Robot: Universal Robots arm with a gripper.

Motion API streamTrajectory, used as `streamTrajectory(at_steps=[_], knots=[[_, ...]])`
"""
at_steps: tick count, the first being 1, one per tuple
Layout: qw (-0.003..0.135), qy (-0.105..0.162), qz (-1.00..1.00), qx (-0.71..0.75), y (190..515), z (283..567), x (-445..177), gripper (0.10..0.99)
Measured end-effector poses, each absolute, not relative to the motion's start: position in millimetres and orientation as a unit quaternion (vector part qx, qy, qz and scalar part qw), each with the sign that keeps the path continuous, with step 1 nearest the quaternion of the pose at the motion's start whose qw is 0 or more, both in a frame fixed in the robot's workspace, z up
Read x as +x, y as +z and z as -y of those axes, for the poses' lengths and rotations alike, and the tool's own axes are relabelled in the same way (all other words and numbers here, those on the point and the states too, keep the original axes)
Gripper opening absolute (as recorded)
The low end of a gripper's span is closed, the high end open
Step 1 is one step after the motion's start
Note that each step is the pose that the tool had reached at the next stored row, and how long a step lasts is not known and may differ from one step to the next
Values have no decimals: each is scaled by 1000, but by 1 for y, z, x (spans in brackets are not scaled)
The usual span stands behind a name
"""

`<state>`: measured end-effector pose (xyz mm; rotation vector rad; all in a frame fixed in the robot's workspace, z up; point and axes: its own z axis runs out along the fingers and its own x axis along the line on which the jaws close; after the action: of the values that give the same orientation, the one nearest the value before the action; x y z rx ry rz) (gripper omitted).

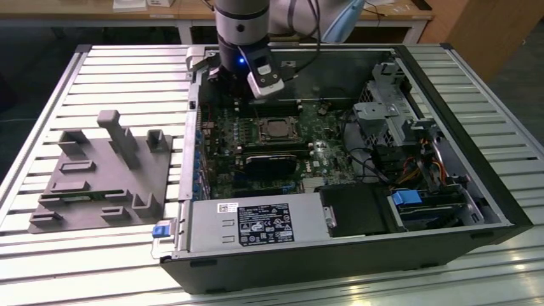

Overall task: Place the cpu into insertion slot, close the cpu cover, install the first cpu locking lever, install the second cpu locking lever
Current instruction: 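Install the first cpu locking lever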

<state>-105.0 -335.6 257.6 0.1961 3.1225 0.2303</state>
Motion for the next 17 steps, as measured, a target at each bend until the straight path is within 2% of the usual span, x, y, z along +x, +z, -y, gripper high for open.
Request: streamTrajectory(at_steps=[7,17], knots=[[0,115,-991,63,256,336,-107,102],[-1,137,-989,62,249,336,-107,102]])
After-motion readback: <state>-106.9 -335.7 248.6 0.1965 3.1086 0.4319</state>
